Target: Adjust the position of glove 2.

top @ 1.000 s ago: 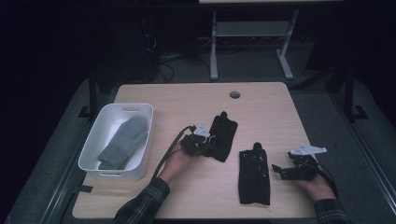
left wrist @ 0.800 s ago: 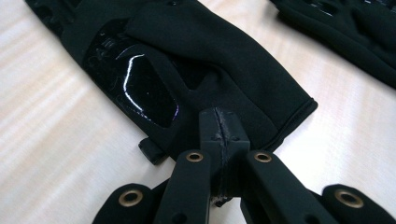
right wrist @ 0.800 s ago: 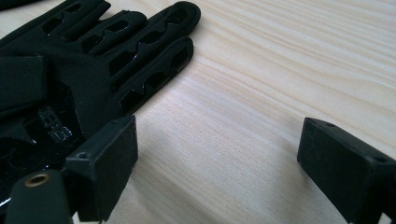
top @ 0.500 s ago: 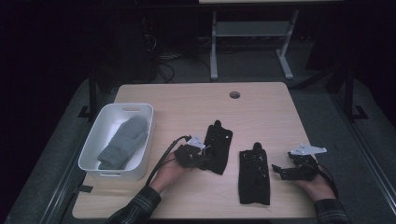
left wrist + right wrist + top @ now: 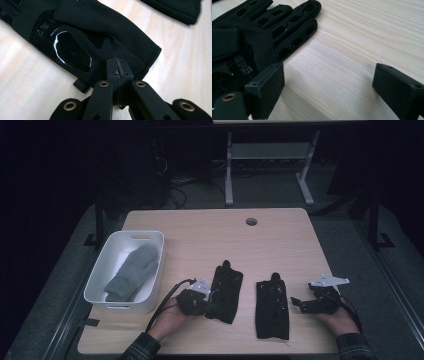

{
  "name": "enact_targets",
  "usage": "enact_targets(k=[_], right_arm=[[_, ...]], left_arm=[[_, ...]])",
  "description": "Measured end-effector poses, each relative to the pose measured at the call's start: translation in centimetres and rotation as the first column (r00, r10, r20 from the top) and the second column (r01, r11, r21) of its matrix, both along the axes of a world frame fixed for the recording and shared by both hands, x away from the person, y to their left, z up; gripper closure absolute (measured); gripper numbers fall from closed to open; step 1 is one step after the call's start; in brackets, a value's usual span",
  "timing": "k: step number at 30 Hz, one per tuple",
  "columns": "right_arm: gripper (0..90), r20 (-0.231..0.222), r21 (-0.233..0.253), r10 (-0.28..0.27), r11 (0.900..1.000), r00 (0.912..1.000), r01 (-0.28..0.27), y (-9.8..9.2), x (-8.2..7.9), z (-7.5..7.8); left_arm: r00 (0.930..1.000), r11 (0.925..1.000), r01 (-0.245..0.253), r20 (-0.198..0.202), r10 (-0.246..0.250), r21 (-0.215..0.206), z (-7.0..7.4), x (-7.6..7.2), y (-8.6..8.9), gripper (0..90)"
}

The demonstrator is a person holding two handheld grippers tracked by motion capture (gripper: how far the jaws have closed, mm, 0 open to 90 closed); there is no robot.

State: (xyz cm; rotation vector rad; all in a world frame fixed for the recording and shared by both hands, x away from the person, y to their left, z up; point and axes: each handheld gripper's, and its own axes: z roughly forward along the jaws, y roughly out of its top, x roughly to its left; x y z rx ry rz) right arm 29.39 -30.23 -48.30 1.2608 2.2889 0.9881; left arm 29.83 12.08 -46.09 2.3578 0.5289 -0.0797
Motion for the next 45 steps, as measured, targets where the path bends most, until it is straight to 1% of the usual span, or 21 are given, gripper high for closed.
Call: enact_targets(k=[3,5,6,8,10,12,13,16,18,21,22,24,26,27,29,31,34,35,36,39,45], right_arm=[[10.3,0.000,0.000,0.000,1.000,1.0000,0.000,0.0,0.0,0.0],[10.3,-0.001,0.000,0.000,1.000,1.0000,0.000,0.0,0.0,0.0],[10.4,0.000,0.000,0.000,1.000,1.0000,0.000,0.0,0.0,0.0],[10.4,0.000,0.000,0.000,1.000,1.0000,0.000,0.0,0.0,0.0],[12.0,0.000,0.000,-0.001,1.000,1.0000,0.001,0.0,0.0,0.0],[18.5,-0.006,-0.008,0.007,1.000,1.0000,-0.008,0.0,-0.1,0.3],[22.6,-0.018,-0.007,0.004,1.000,0.9998,-0.004,0.1,-0.1,0.4],[35.2,-0.038,-0.008,0.030,1.000,0.9988,-0.030,0.2,-0.3,1.0],[46.0,-0.048,0.013,0.056,0.998,0.9973,-0.056,0.4,-0.6,1.4],[59.8,-0.069,0.037,0.102,0.994,0.9924,-0.100,0.8,-1.0,1.8],[63.5,-0.078,0.039,0.113,0.993,0.9906,-0.110,1.0,-1.1,1.9],[70.2,-0.088,0.029,0.141,0.990,0.9861,-0.139,1.4,-1.2,1.9],[76.7,-0.087,0.008,0.163,0.987,0.9828,-0.163,1.7,-1.3,2.0],[79.6,-0.090,0.009,0.172,0.985,0.9811,-0.172,1.8,-1.3,2.1],[85.8,-0.092,0.017,0.180,0.984,0.9794,-0.179,2.0,-1.4,2.2],[88.2,-0.090,0.012,0.194,0.981,0.9769,-0.194,2.1,-1.4,2.3],[88.3,-0.095,0.010,0.205,0.979,0.9742,-0.205,2.2,-1.5,2.4],[88.3,-0.101,0.013,0.204,0.979,0.9737,-0.204,2.3,-1.6,2.4],[88.3,-0.100,0.019,0.204,0.979,0.9738,-0.203,2.3,-1.6,2.3],[88.8,-0.096,0.020,0.214,0.977,0.9722,-0.213,2.3,-1.6,2.3],[90.0,-0.092,0.025,0.233,0.973,0.9682,-0.231,2.5,-1.8,2.5]], left_arm=[[0.9999,0.9999,0.010,-0.004,-0.010,0.000,0.0,-0.8,0.2,89.4],[0.9999,0.9999,0.012,0.009,-0.012,0.008,0.1,-1.2,0.2,89.2],[0.9998,0.9999,0.012,0.014,-0.012,0.006,0.2,-1.3,0.2,85.8],[0.9991,0.9998,0.008,0.042,-0.008,0.017,0.7,-1.3,0.2,78.0],[0.9981,0.9999,-0.017,0.059,0.017,-0.001,1.1,-1.1,0.2,73.9],[0.9957,0.9983,-0.055,0.074,0.056,-0.018,1.5,-0.8,0.4,68.6],[0.9942,0.9974,-0.069,0.081,0.070,-0.021,1.6,-0.5,0.5,66.7],[0.9875,0.9915,-0.126,0.091,0.129,-0.031,1.9,0.2,0.6,60.8],[0.9844,0.9886,-0.149,0.092,0.150,-0.023,2.0,0.8,0.7,57.3],[0.9765,0.9810,-0.192,0.094,0.194,-0.028,1.9,1.9,0.7,54.4],[0.9732,0.9779,-0.207,0.096,0.209,-0.032,1.8,2.3,0.8,54.4],[0.9704,0.9752,-0.220,0.097,0.221,-0.022,1.7,3.0,0.8,54.5],[0.9663,0.9710,-0.239,0.095,0.239,-0.014,1.4,3.5,0.8,55.0],[0.9647,0.9699,-0.243,0.102,0.243,-0.008,1.4,3.8,0.8,55.4],[0.9616,0.9660,-0.258,0.093,0.258,-0.015,1.2,4.2,0.8,55.6],[0.9591,0.9631,-0.268,0.088,0.269,-0.019,1.0,4.5,0.7,55.7],[0.9618,0.9651,-0.262,0.083,0.261,0.003,0.5,4.7,0.3,57.1],[0.9629,0.9666,-0.256,0.091,0.254,0.012,0.4,4.7,0.3,57.7],[0.9623,0.9655,-0.260,0.088,0.257,0.018,0.3,4.7,0.1,58.2],[0.9636,0.9666,-0.254,0.093,0.251,0.032,0.0,4.6,-0.2,60.6],[0.9668,0.9686,-0.247,0.073,0.245,0.025,-0.1,4.4,-0.3,73.6]])
